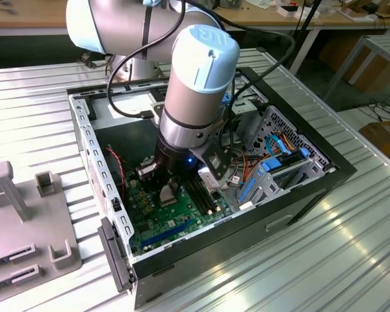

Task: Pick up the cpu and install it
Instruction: 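Place the cpu into insertion slot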

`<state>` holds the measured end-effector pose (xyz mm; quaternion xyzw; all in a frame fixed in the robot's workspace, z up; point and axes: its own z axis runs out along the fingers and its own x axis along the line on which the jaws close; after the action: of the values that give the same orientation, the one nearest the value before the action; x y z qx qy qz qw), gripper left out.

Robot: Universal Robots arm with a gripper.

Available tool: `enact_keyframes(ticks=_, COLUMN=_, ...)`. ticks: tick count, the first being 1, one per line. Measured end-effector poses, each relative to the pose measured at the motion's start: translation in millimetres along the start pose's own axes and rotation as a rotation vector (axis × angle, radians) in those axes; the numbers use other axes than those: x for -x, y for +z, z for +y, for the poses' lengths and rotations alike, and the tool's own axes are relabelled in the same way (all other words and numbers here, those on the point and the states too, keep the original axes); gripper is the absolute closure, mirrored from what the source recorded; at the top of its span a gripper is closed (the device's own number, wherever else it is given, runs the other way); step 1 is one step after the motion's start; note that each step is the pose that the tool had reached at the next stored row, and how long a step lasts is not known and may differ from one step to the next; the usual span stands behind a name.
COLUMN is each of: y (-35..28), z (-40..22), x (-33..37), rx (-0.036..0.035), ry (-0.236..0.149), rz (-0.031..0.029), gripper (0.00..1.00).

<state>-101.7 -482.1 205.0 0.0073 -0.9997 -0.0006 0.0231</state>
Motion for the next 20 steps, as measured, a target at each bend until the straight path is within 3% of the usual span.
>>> enact_keyframes(ticks=10, y=4.8, z=-2.2, x=1.2, rx=-0.0001, ry=0.001, rz=0.0001, gripper=0.53)
enact_keyframes(ticks=20, y=5.7, z=-3.6, x=1.3, rx=-0.0001, ry=0.001, rz=0.0001, gripper=0.53)
